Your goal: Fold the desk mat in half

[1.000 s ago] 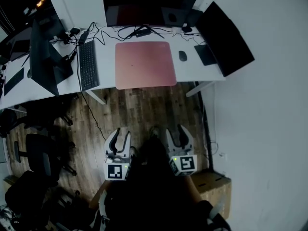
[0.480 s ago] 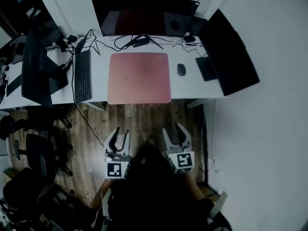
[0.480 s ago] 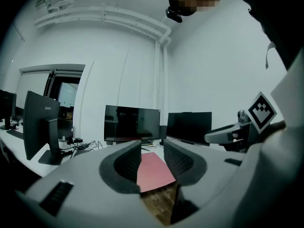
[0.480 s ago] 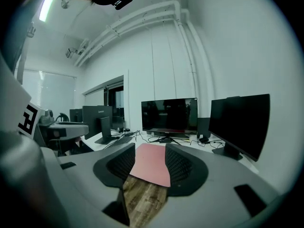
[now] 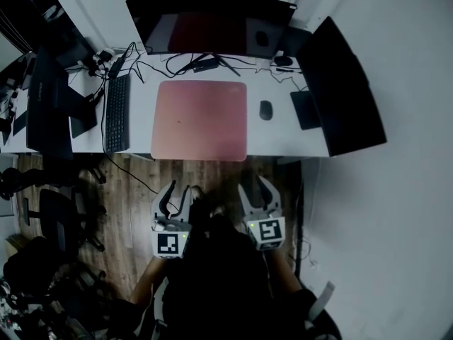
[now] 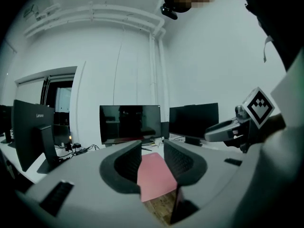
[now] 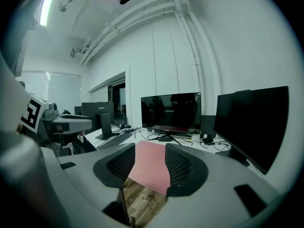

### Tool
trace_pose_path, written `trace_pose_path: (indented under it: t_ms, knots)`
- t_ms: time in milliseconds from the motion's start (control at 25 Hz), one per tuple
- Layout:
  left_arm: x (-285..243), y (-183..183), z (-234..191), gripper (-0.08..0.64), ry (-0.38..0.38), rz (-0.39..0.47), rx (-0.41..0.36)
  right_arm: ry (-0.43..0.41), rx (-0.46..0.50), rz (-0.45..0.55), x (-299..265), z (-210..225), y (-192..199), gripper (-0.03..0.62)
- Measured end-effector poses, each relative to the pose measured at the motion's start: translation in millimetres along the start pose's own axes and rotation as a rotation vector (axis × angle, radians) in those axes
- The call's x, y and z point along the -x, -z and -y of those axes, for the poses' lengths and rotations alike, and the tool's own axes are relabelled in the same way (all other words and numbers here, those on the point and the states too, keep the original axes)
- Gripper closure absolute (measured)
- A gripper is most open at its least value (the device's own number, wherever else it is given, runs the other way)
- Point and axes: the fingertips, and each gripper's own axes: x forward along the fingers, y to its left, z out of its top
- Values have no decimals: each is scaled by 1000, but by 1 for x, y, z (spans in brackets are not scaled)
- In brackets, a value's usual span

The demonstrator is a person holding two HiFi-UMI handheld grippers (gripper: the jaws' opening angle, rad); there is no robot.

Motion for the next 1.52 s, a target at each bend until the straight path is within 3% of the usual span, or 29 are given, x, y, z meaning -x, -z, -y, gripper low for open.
trace_pose_path:
  t_ms: [200,440,720,1160,1520]
  knots:
    - [-22,10,0,420,25,-51,-88,-8,44,-39,-23,11,9,414]
    - [-64,47,6,400,95,-169,-243,-73,108,-134,-59,16,33,414]
    - [-108,92,10,397,161,-219,-382,-119,216,-246,-99,19,62,411]
    - [-149,186,8,371,296,-405,-630,-135,342,-435,-148,41,161,400]
    - [-159,267,6,362,432,-567,-812,-171,535,-594,-164,45,230,397]
